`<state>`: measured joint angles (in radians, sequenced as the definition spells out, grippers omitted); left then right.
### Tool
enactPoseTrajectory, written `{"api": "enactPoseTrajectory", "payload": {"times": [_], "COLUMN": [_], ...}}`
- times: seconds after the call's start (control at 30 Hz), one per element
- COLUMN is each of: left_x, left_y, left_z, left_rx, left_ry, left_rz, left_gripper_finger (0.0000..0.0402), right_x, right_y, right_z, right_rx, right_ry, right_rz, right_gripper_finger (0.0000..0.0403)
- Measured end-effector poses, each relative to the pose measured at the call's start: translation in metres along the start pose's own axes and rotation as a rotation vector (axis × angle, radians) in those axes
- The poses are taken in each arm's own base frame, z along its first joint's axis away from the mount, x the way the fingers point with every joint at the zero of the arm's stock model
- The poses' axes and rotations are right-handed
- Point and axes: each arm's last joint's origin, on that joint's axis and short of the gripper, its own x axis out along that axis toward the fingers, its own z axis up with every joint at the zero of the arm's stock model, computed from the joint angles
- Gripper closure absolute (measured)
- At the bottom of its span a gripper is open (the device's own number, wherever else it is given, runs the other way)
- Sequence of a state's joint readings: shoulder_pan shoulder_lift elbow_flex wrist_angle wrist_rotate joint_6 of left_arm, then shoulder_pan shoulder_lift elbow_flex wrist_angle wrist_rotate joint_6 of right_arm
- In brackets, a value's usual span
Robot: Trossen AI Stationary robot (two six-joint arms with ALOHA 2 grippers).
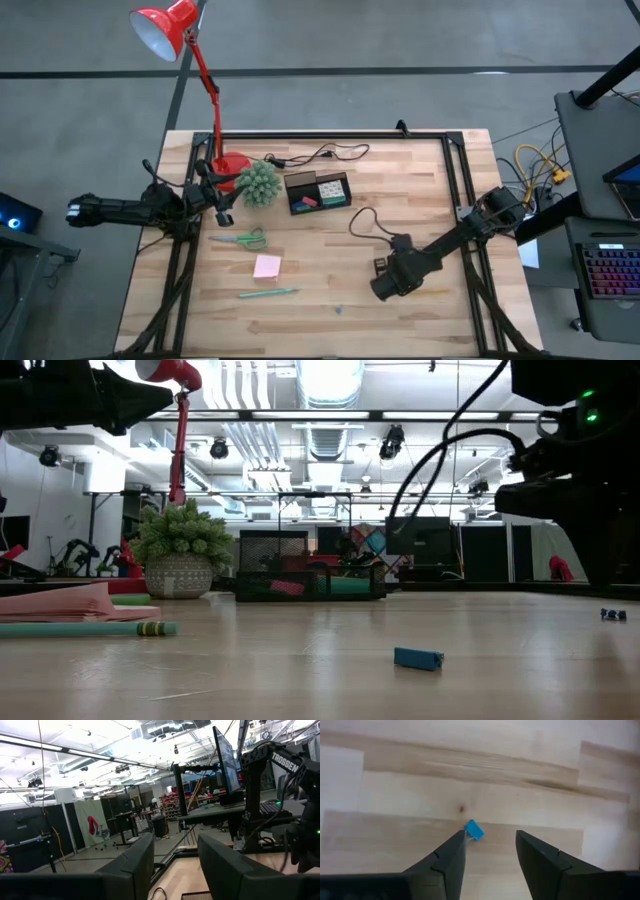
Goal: Pick and place office supplies into organizer
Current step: Put the top blue binder clip into the desk organizer
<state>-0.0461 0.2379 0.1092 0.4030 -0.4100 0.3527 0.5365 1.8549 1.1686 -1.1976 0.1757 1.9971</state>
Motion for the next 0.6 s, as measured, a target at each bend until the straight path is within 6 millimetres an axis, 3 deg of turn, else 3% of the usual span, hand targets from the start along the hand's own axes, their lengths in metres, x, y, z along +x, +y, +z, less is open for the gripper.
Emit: {"api": "enactPoseTrajectory", "payload": {"times": [0.37,0.6], "left_x": [0.0,0.0], "left_y": [0.0,0.0], "left_z": [0.0,0.0], "left_rx": [-0.001,-0.001], "left_ry": [0.0,0.0], "left_rz": [0.0,0.0], "left_gripper_finger": [0.0262,0.0262], "right_x": [0.014,0.013], "right_y": [-0.003,-0.002], "right_z": [0.0,-0.002], "right_rx": [0.202,0.344], "right_ry": [-0.099,-0.1], "right_rz": [0.03,0.064], "right_gripper_finger": [0.0241,0.0242]}}
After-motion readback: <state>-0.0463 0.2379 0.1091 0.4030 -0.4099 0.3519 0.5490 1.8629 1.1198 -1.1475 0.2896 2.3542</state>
